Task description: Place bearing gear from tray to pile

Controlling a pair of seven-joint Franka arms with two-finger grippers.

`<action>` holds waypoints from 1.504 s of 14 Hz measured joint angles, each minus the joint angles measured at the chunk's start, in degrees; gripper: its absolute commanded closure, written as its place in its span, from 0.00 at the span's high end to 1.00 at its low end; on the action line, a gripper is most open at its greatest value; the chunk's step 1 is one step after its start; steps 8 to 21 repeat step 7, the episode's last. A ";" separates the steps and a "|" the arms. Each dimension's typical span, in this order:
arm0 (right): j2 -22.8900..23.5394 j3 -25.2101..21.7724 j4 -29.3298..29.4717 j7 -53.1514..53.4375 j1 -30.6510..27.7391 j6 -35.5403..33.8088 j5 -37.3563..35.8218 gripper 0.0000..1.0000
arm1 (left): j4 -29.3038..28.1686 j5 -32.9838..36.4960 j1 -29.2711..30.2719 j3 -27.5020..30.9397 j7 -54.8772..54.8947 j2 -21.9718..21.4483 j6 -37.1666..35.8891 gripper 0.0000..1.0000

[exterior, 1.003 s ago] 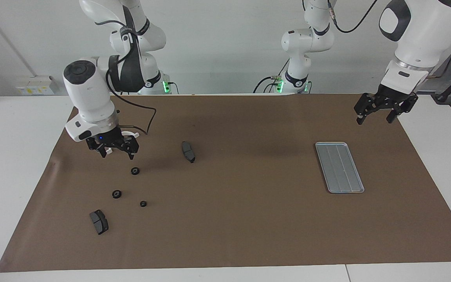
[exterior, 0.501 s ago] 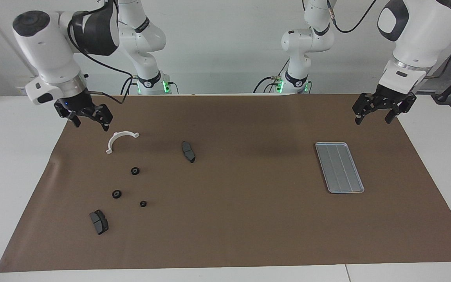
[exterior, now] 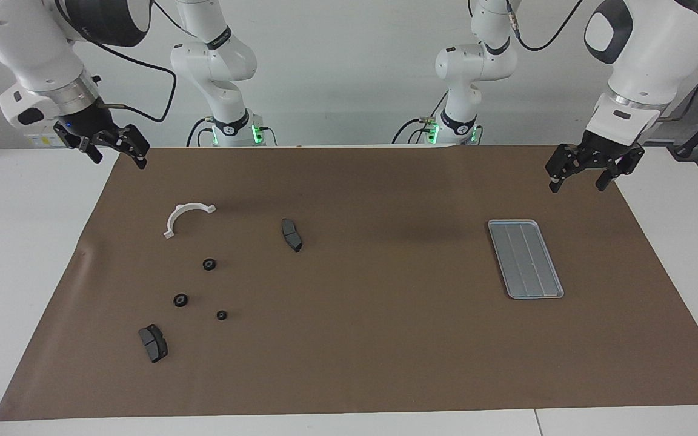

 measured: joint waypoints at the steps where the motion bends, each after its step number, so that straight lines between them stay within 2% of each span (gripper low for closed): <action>1: -0.04 0.33 -0.12 -0.48 0.18 0.00 -0.24 1.00 | 0.00 0.00 0.00 0.00 0.00 0.00 0.00 1.00; 7: -0.47 0.64 1.12 -1.04 3.06 0.11 -1.10 1.00 | 0.00 0.00 0.01 0.06 0.00 -0.02 0.02 1.00; 21: -0.47 0.64 1.12 -1.04 3.06 0.11 -1.10 1.00 | 0.00 0.00 0.01 0.06 0.00 -0.02 0.02 1.00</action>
